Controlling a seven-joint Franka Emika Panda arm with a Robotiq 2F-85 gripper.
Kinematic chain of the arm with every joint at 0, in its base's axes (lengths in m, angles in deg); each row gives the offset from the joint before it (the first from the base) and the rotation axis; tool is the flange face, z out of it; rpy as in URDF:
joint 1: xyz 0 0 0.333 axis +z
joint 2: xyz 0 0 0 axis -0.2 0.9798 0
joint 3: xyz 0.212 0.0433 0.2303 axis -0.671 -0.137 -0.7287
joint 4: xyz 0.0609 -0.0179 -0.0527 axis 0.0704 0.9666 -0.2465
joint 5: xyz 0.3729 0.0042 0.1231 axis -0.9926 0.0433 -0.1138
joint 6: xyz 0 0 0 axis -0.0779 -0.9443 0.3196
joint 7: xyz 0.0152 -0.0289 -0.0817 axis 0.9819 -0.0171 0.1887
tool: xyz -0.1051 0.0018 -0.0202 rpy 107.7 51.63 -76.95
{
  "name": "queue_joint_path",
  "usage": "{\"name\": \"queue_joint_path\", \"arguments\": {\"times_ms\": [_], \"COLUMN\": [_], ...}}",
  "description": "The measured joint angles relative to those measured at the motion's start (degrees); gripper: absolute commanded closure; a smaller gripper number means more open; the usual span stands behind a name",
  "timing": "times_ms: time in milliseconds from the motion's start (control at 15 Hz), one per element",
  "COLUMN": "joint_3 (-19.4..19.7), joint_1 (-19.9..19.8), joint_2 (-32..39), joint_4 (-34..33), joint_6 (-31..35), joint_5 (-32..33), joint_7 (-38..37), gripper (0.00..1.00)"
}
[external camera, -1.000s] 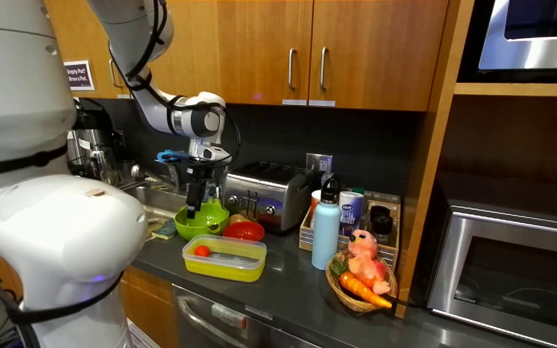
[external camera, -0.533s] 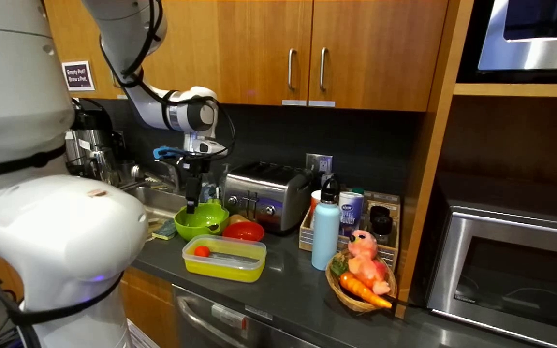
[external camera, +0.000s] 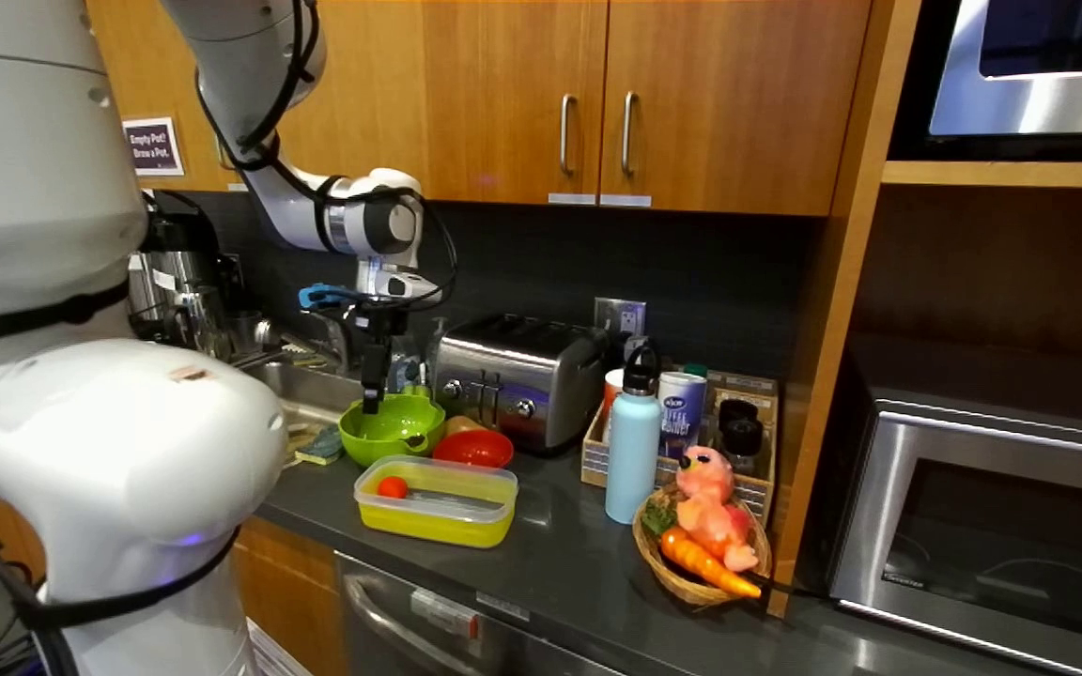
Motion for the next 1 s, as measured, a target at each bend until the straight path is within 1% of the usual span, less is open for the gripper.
{"name": "queue_joint_path", "arguments": {"times_ms": [133,333,600,800,1000], "joint_3": [-0.46,-1.36,-1.71,-1.64,-1.64], "joint_1": [0.41,2.1,5.96,8.98,12.94], "joint_2": [2.29,7.81,16.79,23.12,27.64], "joint_4": [-2.64,-9.54,-21.98,-31.09,-37.34], "joint_6": [-0.35,-3.04,-10.04,-14.76,-18.07], "joint_5": [1.16,4.92,11.89,15.68,19.35], "joint_7": [1.28,3.17,5.76,9.09,12.69], "gripper": [0.0,0.0,0.0,0.0,0.0]}}
